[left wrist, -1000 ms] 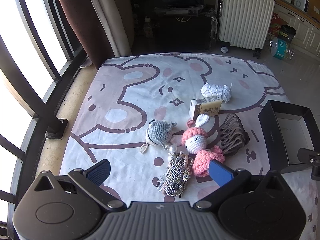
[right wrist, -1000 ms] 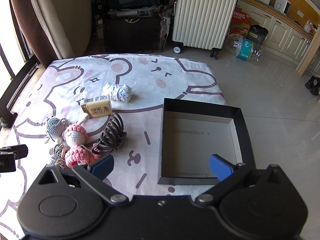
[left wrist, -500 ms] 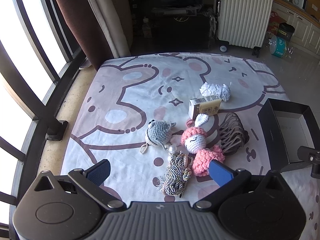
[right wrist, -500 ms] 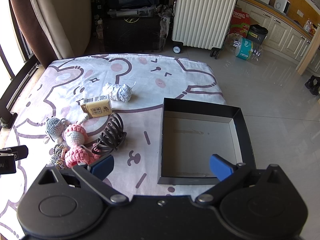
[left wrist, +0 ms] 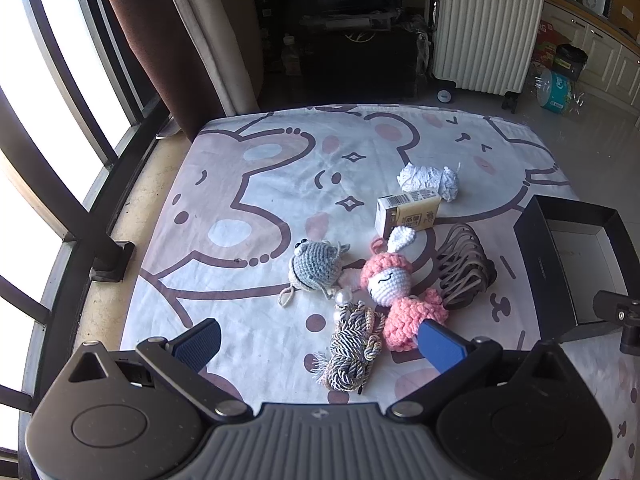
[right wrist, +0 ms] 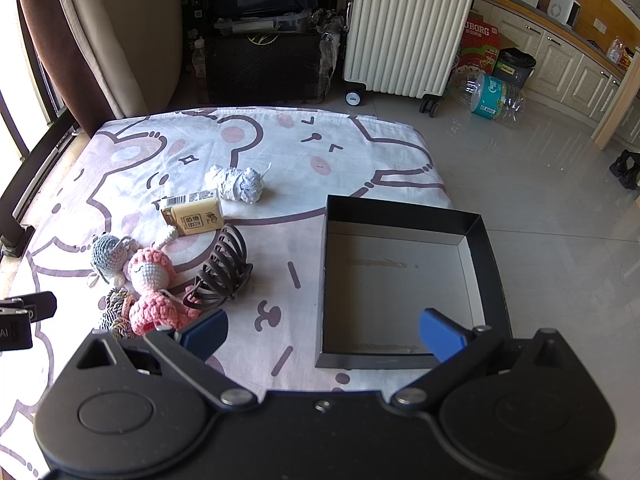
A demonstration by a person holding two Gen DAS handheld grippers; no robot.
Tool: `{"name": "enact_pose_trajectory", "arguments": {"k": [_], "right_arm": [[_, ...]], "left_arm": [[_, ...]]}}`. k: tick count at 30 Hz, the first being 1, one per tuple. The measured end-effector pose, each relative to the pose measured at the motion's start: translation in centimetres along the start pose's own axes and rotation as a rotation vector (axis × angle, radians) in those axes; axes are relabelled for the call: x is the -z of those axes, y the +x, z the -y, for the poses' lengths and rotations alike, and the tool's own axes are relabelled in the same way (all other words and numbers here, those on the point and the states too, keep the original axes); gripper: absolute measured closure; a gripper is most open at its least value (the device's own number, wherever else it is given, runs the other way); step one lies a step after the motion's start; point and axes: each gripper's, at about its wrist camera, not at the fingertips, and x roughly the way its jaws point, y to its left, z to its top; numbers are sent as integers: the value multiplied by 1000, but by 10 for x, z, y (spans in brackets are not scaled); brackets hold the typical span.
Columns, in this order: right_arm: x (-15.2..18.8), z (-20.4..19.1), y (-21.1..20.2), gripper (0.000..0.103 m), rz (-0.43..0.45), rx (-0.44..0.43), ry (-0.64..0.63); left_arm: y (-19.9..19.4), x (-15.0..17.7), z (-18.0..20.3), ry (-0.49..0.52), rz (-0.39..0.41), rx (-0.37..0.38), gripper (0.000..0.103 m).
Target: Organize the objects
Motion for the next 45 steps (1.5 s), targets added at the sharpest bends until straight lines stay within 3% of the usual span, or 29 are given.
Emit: {"name": "enact_pose_trajectory", "arguments": {"k": [45], "right_arm": [[1,1,1,0,6,-3,-4]], "left_arm": [[-3,-3,6,10,11,6,0]]}}
